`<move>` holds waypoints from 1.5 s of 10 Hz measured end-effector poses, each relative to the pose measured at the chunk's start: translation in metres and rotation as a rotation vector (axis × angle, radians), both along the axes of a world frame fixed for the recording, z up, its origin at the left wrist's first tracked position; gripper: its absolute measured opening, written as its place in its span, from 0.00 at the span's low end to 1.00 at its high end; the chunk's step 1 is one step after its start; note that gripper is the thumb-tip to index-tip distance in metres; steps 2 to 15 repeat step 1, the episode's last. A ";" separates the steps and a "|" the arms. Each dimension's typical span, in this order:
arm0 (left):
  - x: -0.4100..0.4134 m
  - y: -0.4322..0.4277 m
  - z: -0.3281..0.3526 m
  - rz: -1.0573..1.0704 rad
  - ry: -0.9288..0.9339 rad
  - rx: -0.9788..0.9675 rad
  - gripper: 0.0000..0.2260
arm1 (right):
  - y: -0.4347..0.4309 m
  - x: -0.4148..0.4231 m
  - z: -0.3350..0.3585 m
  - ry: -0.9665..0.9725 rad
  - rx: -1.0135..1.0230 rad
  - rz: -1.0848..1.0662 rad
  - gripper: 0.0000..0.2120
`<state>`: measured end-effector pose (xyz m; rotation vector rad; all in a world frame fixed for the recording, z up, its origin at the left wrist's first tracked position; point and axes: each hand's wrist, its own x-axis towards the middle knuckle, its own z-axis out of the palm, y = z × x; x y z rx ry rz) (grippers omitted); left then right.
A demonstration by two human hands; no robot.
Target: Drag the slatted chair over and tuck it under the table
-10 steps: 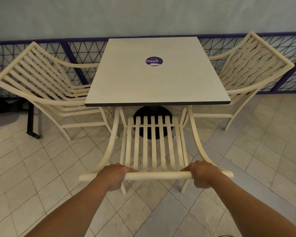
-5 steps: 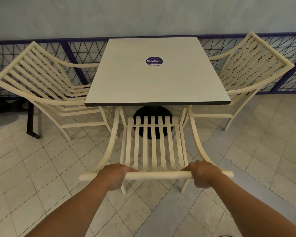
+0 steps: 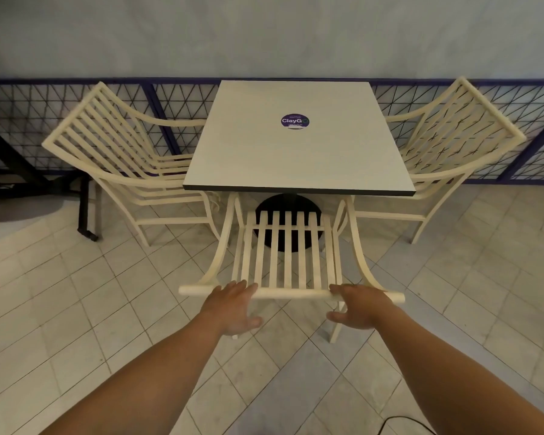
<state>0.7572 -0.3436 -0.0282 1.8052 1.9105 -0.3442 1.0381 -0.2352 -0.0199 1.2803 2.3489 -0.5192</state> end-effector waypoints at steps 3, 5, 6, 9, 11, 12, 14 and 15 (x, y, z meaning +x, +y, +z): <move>0.010 -0.022 0.034 0.049 -0.017 -0.023 0.37 | -0.019 -0.008 0.029 0.044 -0.032 0.006 0.35; 0.010 -0.022 0.034 0.049 -0.017 -0.023 0.37 | -0.019 -0.008 0.029 0.044 -0.032 0.006 0.35; 0.010 -0.022 0.034 0.049 -0.017 -0.023 0.37 | -0.019 -0.008 0.029 0.044 -0.032 0.006 0.35; 0.010 -0.022 0.034 0.049 -0.017 -0.023 0.37 | -0.019 -0.008 0.029 0.044 -0.032 0.006 0.35; 0.010 -0.022 0.034 0.049 -0.017 -0.023 0.37 | -0.019 -0.008 0.029 0.044 -0.032 0.006 0.35; 0.010 -0.022 0.034 0.049 -0.017 -0.023 0.37 | -0.019 -0.008 0.029 0.044 -0.032 0.006 0.35; 0.010 -0.022 0.034 0.049 -0.017 -0.023 0.37 | -0.019 -0.008 0.029 0.044 -0.032 0.006 0.35; 0.010 -0.022 0.034 0.049 -0.017 -0.023 0.37 | -0.019 -0.008 0.029 0.044 -0.032 0.006 0.35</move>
